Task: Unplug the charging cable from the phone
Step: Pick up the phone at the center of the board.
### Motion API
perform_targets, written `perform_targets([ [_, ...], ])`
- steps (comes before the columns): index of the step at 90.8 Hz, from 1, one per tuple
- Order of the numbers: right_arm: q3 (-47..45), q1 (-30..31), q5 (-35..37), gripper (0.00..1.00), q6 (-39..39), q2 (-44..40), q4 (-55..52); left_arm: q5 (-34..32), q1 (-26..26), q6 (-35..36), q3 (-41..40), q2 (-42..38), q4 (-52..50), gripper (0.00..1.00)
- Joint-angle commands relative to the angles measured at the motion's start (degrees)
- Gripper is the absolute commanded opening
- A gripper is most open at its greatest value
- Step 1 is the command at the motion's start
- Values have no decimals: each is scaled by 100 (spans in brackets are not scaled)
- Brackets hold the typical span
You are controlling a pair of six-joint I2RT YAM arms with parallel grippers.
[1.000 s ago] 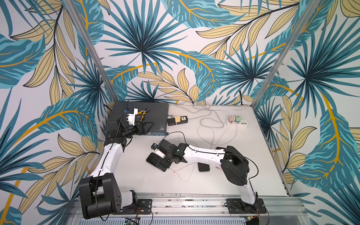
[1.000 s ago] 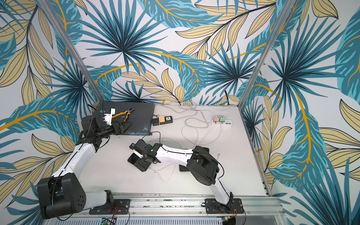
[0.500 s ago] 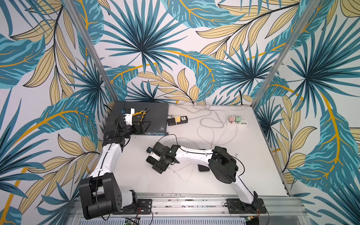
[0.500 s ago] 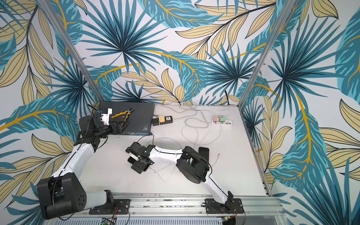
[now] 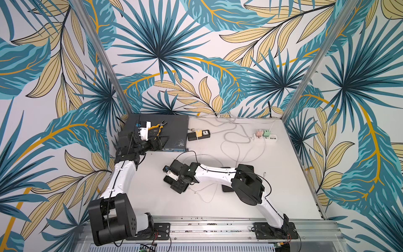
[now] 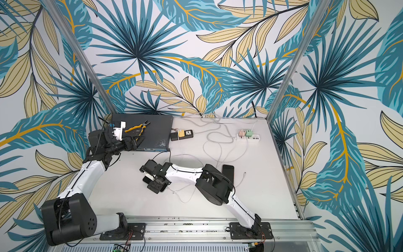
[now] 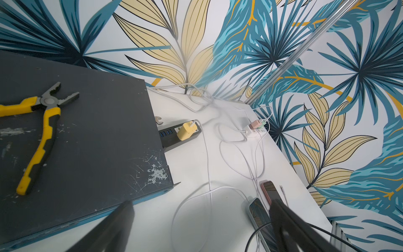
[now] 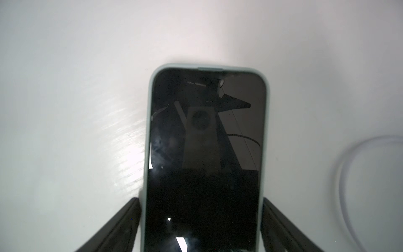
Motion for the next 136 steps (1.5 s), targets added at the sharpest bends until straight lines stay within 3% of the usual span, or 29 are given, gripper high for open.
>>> perform_targets([
  [1, -5, 28, 45, 73, -11, 100, -187, 111, 50, 138, 147, -39, -52, 100],
  [14, -59, -2, -127, 63, 77, -113, 3, 307, 50, 193, 83, -51, 42, 100],
  [37, -466, -266, -535, 54, 378, -647, 602, 453, 50, 173, 15, -60, 194, 100],
  [71, -1980, -1144, -2317, 53, 1392, -1911, 2540, 998, 50, -112, -196, -41, 755, 100],
  [93, -3115, -1716, -3434, 52, 2687, -2569, 4752, 1594, 50, -821, -442, -6, 1719, 100],
  [119, -4128, -2041, -3971, 52, 3943, -2977, 6941, 1715, -127, -1059, -504, 74, 1958, 100],
  [136, -4375, -2067, -4213, 52, 4190, -3069, 7663, 1876, -409, -1111, -504, 165, 1978, 100],
])
